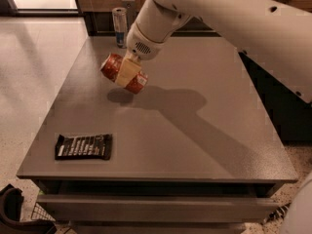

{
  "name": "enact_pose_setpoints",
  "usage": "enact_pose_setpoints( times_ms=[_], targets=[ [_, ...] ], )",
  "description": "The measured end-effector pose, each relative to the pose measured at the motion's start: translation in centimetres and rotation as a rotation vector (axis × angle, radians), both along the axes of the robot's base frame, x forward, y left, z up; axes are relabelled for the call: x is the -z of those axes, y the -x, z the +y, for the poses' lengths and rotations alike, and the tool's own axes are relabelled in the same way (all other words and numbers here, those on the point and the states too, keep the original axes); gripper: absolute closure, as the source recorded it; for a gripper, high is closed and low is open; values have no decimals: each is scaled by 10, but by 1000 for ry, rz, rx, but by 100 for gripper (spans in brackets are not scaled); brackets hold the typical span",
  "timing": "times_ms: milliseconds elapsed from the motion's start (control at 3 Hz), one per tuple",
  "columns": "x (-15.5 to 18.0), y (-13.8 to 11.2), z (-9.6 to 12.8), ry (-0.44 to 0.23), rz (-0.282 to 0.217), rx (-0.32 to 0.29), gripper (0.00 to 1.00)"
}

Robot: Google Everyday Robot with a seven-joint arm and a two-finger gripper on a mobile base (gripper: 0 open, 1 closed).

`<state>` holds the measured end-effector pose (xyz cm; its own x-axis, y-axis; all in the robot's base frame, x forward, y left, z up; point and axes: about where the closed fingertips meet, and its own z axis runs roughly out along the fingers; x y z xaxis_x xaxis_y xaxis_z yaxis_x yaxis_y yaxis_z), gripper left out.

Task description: Knock coke can over

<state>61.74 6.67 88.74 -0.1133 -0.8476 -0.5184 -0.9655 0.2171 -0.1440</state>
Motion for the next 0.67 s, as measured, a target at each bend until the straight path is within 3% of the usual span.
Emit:
enact_pose_setpoints(
  times_ms=[333, 667],
  targets=[
    [10, 1, 2, 105, 14, -13, 100],
    [16, 3, 3, 158, 28, -30, 100]
  ],
)
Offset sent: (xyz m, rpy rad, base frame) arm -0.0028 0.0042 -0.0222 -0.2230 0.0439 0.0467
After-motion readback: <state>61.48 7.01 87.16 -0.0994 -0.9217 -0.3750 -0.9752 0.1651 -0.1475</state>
